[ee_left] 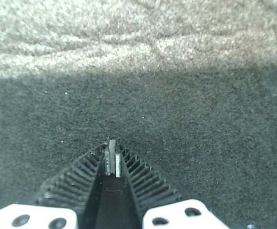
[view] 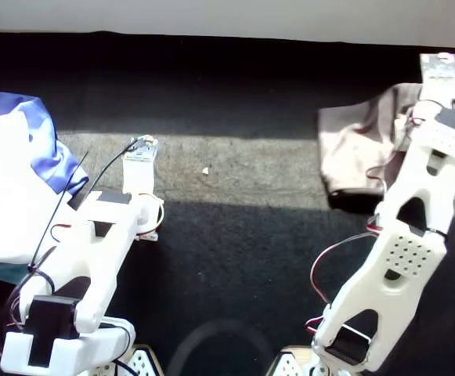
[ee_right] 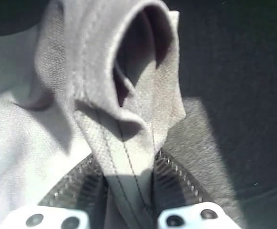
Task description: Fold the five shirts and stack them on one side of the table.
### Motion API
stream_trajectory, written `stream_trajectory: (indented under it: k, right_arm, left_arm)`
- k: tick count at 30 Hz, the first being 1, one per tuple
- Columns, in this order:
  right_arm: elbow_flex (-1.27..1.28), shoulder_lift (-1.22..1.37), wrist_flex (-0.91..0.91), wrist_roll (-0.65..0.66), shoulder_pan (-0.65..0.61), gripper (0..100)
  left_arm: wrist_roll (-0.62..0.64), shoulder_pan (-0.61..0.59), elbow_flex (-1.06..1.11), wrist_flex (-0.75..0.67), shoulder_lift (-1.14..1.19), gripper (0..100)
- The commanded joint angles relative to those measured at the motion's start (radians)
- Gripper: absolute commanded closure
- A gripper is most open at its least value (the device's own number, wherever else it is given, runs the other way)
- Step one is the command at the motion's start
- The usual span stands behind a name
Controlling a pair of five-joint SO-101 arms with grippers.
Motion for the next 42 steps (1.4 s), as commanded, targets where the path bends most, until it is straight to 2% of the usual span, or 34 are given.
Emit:
stream_trajectory:
  k: [1, 7, 13, 18, 24, 26, 31, 35, 38, 42]
  right_arm:
    - [-0.062, 0.033, -0.107, 0.081, 0.048, 99.2]
    - [-0.133, 0.193, -0.208, 0.124, 0.051, 99.2]
    - [-0.309, 0.295, -0.205, 0.121, 0.061, 99.2]
    - [-0.358, 0.312, -0.177, 0.123, 0.061, 98.1]
    - [-0.390, 0.309, -0.110, 0.123, 0.048, 71.0]
    - [-0.446, 0.311, -0.090, 0.120, 0.051, 68.8]
    - [-0.673, 0.311, -0.007, -0.012, 0.056, 69.3]
    - [-0.885, 0.311, 0.139, -0.130, 0.053, 69.3]
    - [-0.967, 0.297, 0.255, -0.163, 0.048, 69.3]
    - [-0.944, 0.220, 0.417, -0.164, 0.056, 69.4]
  left_arm:
    - [-0.003, -0.002, 0.002, -0.023, -0.016, 99]
    - [-0.003, -0.002, 0.002, -0.023, -0.016, 99]
    - [-0.003, -0.002, 0.004, -0.023, -0.016, 99]
    - [-0.003, -0.002, 0.004, -0.023, -0.016, 99]
    - [-0.003, -0.002, 0.004, -0.023, -0.016, 99]
    - [-0.003, -0.002, 0.004, -0.023, -0.016, 99]
    - [-0.003, -0.002, 0.004, -0.023, -0.016, 99]
    - [-0.003, -0.002, 0.004, -0.023, -0.016, 99]
    - [-0.003, -0.002, 0.004, -0.023, -0.016, 99]
    - [-0.006, -0.010, -0.013, -0.017, -0.028, 99]
